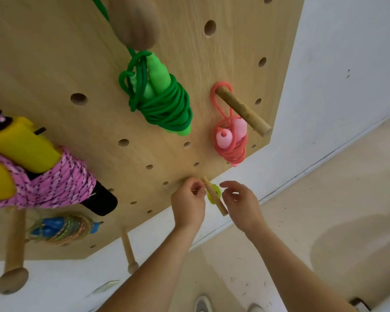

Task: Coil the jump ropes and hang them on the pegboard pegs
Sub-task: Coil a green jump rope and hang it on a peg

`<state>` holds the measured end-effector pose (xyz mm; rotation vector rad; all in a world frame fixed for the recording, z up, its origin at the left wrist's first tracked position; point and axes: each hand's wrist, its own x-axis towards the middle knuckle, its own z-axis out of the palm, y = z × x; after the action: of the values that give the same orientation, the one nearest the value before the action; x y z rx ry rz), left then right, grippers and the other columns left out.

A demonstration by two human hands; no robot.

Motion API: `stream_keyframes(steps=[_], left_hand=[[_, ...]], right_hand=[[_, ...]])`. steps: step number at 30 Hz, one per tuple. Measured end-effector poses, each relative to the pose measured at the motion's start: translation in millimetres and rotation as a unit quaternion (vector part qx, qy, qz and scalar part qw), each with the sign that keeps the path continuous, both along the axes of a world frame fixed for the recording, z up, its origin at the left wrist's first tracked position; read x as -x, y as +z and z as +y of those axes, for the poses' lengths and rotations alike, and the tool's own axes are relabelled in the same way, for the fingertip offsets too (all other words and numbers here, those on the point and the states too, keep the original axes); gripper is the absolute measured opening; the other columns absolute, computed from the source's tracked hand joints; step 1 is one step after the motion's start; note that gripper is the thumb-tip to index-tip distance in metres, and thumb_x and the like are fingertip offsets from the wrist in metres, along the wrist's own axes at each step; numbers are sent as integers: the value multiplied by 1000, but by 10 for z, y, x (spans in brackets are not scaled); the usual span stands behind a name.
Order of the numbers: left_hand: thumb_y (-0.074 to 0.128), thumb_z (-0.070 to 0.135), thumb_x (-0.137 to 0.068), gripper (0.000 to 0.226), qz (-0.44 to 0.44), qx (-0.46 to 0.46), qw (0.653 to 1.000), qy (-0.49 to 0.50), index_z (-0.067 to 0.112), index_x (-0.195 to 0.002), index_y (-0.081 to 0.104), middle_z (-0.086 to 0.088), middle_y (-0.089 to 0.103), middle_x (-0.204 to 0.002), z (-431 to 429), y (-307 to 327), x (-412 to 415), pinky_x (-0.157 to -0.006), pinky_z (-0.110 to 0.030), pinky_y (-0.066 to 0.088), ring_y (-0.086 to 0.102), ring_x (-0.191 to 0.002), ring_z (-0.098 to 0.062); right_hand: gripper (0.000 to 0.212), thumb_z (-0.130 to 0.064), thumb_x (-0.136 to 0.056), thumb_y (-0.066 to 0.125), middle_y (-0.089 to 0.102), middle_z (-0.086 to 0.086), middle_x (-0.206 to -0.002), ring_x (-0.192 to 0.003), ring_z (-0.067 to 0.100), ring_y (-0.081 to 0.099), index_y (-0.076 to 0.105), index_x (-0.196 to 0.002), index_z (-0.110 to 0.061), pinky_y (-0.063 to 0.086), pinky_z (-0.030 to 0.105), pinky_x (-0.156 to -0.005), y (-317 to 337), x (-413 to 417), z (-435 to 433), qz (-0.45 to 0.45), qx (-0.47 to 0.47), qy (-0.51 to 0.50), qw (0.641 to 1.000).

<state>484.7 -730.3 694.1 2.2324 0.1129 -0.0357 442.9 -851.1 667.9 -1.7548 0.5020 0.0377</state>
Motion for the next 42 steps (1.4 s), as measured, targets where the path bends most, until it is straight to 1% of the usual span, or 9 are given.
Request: stream_keyframes(steps=[4, 9, 16, 22, 25, 28, 33, 37, 42], left_hand=[[60, 8, -90, 21, 11, -3, 1000, 1, 21, -101, 72, 6, 70, -94, 4, -34, 74, -68, -4, 42, 61, -83, -4], [46, -1, -89, 47, 70, -12, 996, -53, 27, -123, 60, 17, 61, -119, 37, -39, 149, -92, -22, 46, 56, -109, -2], [48, -2, -89, 62, 136, -37, 986, -94, 27, -143, 36, 12, 51, -129, 120, 186, 215, -91, -23, 45, 53, -110, -9], [52, 15, -94, 29, 95, -11, 994, -53, 30, -116, 63, 17, 65, -108, 481, 570, 709, -81, -14, 47, 60, -90, 0], [54, 15, -93, 22, 89, 39, 995, -26, 27, -101, 71, 11, 71, -86, 778, 818, 1060, -70, -15, 48, 64, -73, -1], [53, 12, -94, 23, 71, 50, 996, 8, 26, -95, 72, 9, 69, -71, 1154, 1052, 1430, -63, -13, 47, 62, -61, -3], [53, 9, -92, 31, 55, 40, 995, 72, 35, -88, 70, 12, 60, -56, 1902, 1224, 2183, -57, -12, 41, 53, -54, -2], [49, 3, -92, 42, 60, 41, 987, 142, 41, -84, 66, 16, 56, -56, 2618, 1215, 2961, -56, -12, 39, 49, -55, -3], [53, -4, -87, 43, 48, 32, 965, 255, 37, -87, 64, 13, 65, -84, 3655, 1084, 4214, -68, -8, 40, 56, -80, 2]], right_hand=[[43, -11, -91, 54, 60, -3, -121, -108, 16, 58, 57, -132, -22, 48, 28, -88, -24, 9, 167, -87, 142, 133, 977], [65, -7, -84, 48, 40, -2, -149, -129, 25, 46, 32, -147, -16, 48, 44, -96, -111, -100, 205, -60, 193, 208, 957], [71, -2, -76, 56, 48, 4, -131, -103, 31, 55, 36, -143, -11, 41, 29, -85, 21, -138, 162, -57, 209, 250, 944], [51, -1, -81, 50, 63, 8, -113, -102, 31, 59, 55, -130, -13, 47, 34, -85, 496, 52, 186, -51, 255, 196, 945], [33, -6, -87, 52, 66, 3, -109, -79, 3, 61, 64, -115, -18, 47, 31, -86, 865, 271, 340, -41, 236, 237, 941], [26, -14, -91, 51, 62, -11, -85, -60, 0, 54, 65, -111, -23, 47, 28, -87, 1159, 541, 661, -37, 243, 338, 908], [26, -23, -95, 49, 59, -15, -90, -70, 1, 52, 62, -118, -28, 43, 19, -75, 1422, 1101, 1439, -60, 243, 480, 841], [26, -27, -97, 46, 63, -14, -99, -79, 2, 57, 60, -118, -30, 44, 19, -75, 1464, 1621, 2235, -73, 240, 552, 795], [24, -27, -98, 47, 62, -14, -102, -88, 3, 60, 60, -117, -32, 49, 21, -79, 1337, 2427, 3321, -66, 228, 604, 761]])
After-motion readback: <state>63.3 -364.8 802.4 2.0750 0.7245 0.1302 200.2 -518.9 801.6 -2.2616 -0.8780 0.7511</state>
